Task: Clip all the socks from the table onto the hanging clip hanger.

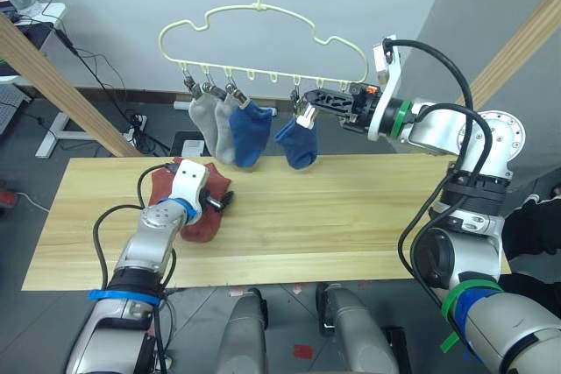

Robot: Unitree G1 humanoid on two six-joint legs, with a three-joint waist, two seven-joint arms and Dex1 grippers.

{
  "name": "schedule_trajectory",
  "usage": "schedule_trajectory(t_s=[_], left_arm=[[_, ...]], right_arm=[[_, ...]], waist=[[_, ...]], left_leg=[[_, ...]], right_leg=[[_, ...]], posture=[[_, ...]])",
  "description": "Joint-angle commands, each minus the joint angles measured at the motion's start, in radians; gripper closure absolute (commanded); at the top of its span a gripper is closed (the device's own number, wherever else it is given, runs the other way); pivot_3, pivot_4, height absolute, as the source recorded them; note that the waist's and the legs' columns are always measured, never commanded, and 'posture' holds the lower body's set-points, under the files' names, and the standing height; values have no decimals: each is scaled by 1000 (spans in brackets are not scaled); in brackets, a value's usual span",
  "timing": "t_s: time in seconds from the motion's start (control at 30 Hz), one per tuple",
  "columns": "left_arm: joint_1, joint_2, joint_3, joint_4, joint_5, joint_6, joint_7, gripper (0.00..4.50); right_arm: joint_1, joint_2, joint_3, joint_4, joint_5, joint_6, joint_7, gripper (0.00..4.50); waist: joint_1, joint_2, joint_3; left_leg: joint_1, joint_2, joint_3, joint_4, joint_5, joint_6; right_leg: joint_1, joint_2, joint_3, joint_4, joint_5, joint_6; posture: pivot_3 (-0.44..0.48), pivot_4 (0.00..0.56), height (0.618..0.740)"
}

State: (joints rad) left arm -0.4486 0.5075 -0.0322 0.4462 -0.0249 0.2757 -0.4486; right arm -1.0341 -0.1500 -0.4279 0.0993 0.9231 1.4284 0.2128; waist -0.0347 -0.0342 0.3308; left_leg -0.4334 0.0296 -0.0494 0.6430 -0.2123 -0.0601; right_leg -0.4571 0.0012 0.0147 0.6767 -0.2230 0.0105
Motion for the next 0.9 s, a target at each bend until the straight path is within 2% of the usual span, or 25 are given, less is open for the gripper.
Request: schedule_trajectory(t_s=[0.03,0.17,0.27,0.43,0.57,0.9], left_arm=[[14,-2,-4,37,19,38,-2,0],[17,-40,51,32,-72,145,-45,0],[19,-46,71,20,-90,176,-54,508],[17,-43,89,33,-112,235,-90,1775],[20,-39,86,22,-108,237,-101,2263],[84,-25,84,-133,-133,248,-170,4305]], right_arm=[[-18,-4,-8,-44,37,-2,-1,4472],[-18,0,-11,-43,37,-1,-11,4472],[-20,1,-13,-45,42,1,-17,4472],[-21,2,-14,-45,43,-3,-24,4472],[-22,3,-13,-43,43,-6,-26,4472],[-17,-2,-4,-35,36,-20,-23,4472]], waist=[[-1,0,0],[-1,0,0],[-3,0,0],[-8,0,0],[-9,0,0],[-9,0,0]], left_leg=[[0,0,0,0,0,0],[1,0,0,0,0,0],[1,0,0,0,0,0],[1,0,0,0,0,0],[1,0,0,0,0,0],[1,0,0,0,0,0]], right_leg=[[0,0,0,0,0,0],[0,0,0,2,0,0],[0,0,0,2,0,0],[0,0,0,1,0,0],[1,0,0,1,0,0],[1,0,0,1,0,0]], posture=[[-33,327,740],[-33,330,740],[-38,331,740],[-38,332,740],[-37,333,740],[-29,328,740]])
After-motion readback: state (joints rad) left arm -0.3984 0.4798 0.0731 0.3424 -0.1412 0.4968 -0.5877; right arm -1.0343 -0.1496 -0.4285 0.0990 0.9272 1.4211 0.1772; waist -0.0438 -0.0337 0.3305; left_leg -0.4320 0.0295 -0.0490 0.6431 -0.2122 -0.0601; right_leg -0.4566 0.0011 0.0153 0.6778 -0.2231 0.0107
